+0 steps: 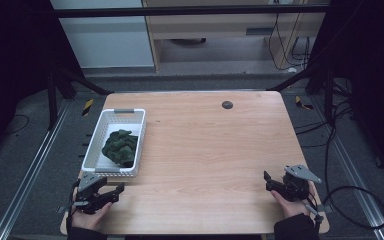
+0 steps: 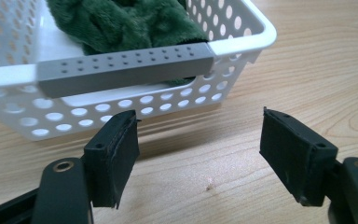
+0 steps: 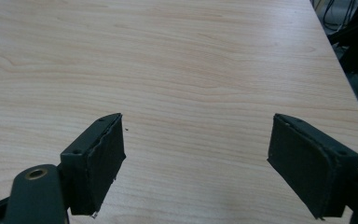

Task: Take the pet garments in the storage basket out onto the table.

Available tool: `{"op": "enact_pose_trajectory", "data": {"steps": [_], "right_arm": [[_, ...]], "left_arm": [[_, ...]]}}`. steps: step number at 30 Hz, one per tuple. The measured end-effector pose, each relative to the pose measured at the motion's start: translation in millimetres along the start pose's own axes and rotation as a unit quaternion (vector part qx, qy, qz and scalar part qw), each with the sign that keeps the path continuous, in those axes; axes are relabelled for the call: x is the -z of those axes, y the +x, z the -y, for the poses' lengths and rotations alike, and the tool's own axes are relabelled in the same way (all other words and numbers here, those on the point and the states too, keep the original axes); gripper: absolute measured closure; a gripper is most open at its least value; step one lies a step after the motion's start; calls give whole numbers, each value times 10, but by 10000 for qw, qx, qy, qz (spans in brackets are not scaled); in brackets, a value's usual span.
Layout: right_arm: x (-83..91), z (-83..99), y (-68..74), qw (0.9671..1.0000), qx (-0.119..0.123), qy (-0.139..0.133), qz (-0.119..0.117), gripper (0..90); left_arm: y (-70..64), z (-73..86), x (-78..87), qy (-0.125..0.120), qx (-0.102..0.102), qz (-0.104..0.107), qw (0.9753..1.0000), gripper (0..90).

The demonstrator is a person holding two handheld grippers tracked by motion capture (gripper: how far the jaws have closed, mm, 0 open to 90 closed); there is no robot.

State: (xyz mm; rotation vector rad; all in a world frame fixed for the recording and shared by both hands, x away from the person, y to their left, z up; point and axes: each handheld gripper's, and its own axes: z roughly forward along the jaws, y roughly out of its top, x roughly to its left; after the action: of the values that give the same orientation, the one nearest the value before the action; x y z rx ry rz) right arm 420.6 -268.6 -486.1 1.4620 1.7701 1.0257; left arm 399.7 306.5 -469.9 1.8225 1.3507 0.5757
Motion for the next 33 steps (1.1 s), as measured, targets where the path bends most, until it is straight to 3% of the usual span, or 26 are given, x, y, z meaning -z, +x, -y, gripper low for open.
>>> {"op": "enact_pose_trajectory", "data": {"steps": [5,8,11,16,33], "right_arm": [[-58,-10,17,9999,-21,35,-130,175],[-90,-7,47,9997,-79,81,-222,174],[-111,2,69,9997,-3,119,-215,171],[-111,9,61,9996,-108,156,-203,165],[-134,0,56,9998,-41,155,-127,149]], "left_arm": [[20,-33,140,-187,175,-152,9996,273],[34,-61,178,-231,180,-215,9993,273],[43,-130,233,-329,173,-215,9991,273],[81,-221,303,-506,263,-135,9983,272],[157,-510,424,-713,178,-207,9971,256]]}}
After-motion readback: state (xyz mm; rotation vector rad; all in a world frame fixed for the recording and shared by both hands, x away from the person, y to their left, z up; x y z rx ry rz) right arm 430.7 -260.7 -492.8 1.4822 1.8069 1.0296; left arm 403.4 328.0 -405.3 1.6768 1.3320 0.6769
